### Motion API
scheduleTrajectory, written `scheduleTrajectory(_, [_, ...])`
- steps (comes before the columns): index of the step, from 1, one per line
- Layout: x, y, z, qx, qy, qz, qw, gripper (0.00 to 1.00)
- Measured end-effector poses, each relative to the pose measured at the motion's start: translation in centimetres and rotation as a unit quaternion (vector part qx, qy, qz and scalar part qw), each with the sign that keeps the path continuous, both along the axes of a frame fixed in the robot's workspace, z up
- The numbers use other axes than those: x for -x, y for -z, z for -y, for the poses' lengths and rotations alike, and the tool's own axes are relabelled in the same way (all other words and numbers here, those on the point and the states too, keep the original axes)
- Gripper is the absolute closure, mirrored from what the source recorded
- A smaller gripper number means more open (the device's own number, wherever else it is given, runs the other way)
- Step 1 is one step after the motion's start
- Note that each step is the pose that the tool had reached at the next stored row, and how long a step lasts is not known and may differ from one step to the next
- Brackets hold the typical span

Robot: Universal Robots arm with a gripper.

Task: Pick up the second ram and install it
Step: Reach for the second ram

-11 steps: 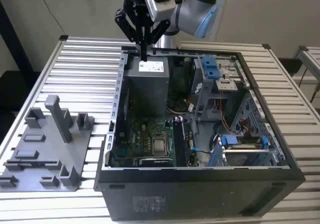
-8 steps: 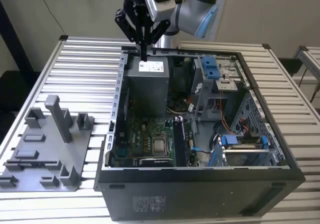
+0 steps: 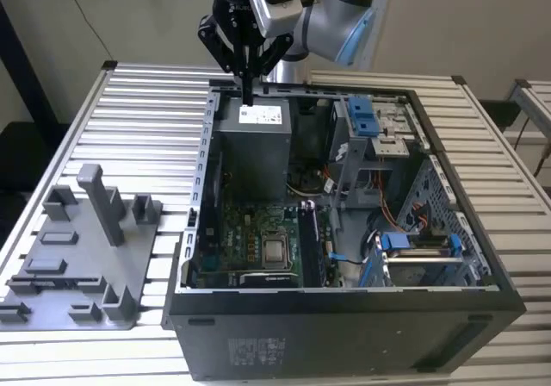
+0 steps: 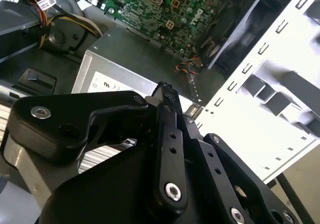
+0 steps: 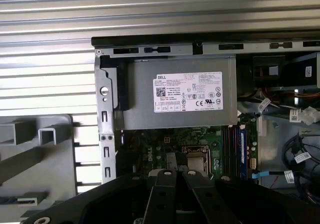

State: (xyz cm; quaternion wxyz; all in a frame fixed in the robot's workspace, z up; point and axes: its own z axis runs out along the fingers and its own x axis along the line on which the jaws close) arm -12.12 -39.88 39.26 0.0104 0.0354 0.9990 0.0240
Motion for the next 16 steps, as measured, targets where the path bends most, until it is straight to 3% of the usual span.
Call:
scheduleTrajectory(8, [0.84,0.00,0.00,0.0000,0.000,-0.0001,1.0000,0.89])
scheduleTrajectory(16, [3.60,0.01,0.00,0.0000,0.000,-0.0001,1.0000,0.89])
